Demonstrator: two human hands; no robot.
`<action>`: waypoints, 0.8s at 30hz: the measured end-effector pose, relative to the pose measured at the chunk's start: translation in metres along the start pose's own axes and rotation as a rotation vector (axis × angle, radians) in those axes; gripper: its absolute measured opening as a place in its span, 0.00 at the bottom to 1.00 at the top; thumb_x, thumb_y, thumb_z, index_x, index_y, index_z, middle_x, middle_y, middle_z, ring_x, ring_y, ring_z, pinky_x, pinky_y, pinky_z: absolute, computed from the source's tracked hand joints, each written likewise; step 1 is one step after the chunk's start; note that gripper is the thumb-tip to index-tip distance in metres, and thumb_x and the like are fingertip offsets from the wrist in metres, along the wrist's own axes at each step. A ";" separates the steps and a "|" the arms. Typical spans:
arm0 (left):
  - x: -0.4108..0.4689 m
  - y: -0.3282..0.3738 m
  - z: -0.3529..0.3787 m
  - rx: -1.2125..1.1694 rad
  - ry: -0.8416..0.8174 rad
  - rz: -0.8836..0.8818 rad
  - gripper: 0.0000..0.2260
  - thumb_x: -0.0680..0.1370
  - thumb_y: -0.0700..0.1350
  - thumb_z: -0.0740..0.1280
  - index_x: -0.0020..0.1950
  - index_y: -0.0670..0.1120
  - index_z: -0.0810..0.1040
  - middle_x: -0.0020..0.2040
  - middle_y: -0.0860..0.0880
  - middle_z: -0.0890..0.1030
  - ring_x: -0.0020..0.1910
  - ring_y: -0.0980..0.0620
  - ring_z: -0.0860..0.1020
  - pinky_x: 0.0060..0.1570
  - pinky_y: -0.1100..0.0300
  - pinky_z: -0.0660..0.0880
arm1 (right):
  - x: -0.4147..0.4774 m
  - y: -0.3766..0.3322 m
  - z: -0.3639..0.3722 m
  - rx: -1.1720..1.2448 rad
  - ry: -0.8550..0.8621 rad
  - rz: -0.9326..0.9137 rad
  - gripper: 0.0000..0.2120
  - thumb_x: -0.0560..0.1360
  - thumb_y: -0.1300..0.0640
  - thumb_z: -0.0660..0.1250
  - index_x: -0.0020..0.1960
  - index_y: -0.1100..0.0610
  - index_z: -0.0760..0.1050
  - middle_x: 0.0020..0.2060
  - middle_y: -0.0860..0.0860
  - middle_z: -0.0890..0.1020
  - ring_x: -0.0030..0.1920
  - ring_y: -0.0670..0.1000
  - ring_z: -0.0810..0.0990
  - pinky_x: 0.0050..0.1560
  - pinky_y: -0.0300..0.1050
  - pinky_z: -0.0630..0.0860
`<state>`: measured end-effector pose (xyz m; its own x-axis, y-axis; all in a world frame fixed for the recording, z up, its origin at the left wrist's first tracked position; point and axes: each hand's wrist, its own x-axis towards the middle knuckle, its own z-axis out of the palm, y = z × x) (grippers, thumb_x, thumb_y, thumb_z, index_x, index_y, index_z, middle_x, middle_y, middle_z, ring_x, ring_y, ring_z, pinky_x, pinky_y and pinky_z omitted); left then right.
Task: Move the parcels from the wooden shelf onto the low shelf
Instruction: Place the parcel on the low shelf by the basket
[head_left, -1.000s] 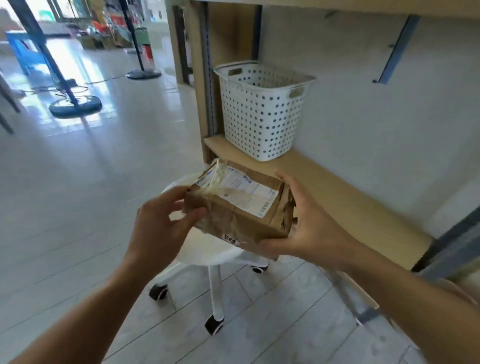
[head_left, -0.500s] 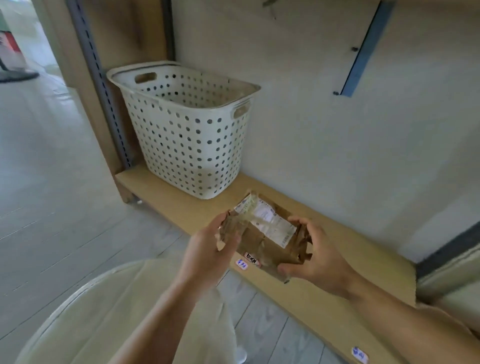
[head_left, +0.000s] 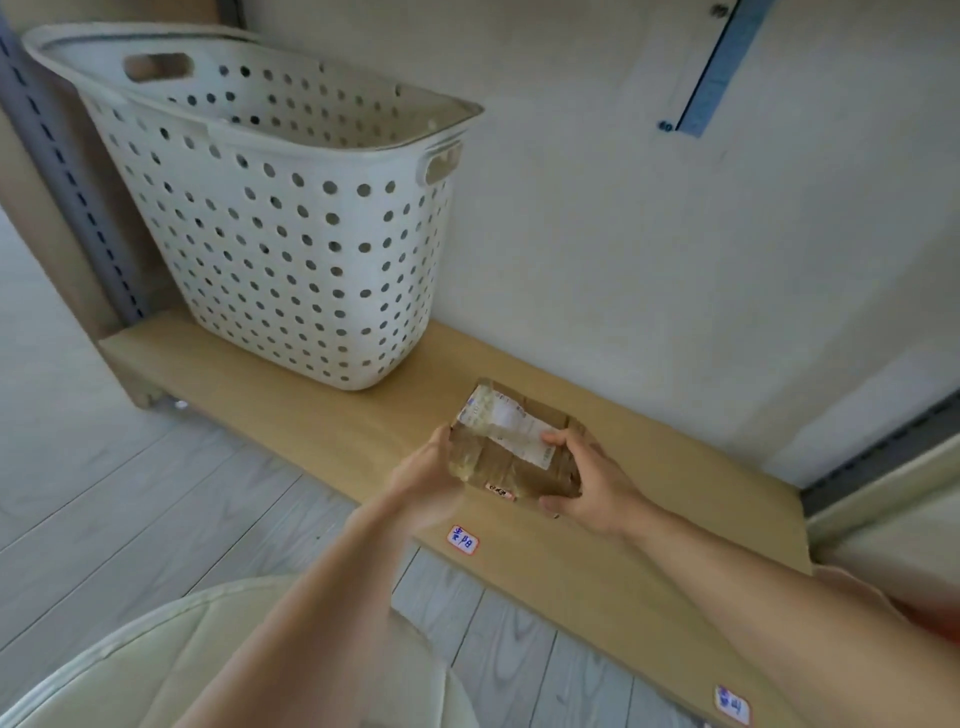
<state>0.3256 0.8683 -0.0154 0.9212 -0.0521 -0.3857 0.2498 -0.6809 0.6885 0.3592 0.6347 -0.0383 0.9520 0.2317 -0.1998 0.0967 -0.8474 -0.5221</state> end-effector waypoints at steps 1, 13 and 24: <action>-0.003 0.000 0.000 0.007 0.047 -0.007 0.36 0.77 0.30 0.56 0.83 0.46 0.52 0.81 0.45 0.64 0.72 0.43 0.70 0.65 0.51 0.72 | -0.005 -0.002 0.002 -0.006 0.007 0.007 0.42 0.70 0.59 0.81 0.78 0.49 0.63 0.77 0.60 0.62 0.74 0.59 0.69 0.70 0.40 0.66; -0.145 0.067 0.071 0.131 0.186 0.415 0.18 0.78 0.36 0.63 0.65 0.47 0.82 0.60 0.53 0.85 0.60 0.57 0.82 0.60 0.61 0.77 | -0.213 0.040 0.000 0.047 -0.043 -0.034 0.29 0.78 0.48 0.68 0.73 0.33 0.58 0.73 0.44 0.65 0.73 0.50 0.68 0.67 0.47 0.67; -0.250 0.261 0.219 0.092 0.151 0.719 0.09 0.79 0.39 0.68 0.54 0.49 0.85 0.50 0.51 0.88 0.51 0.50 0.85 0.50 0.59 0.77 | -0.428 0.116 -0.211 0.202 0.188 -0.042 0.27 0.75 0.51 0.75 0.72 0.49 0.71 0.65 0.46 0.81 0.65 0.39 0.78 0.69 0.39 0.72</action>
<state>0.0955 0.5440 0.1259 0.8806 -0.4117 0.2348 -0.4510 -0.5757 0.6821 0.0245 0.3362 0.1619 0.9874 0.1562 -0.0268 0.0955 -0.7218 -0.6854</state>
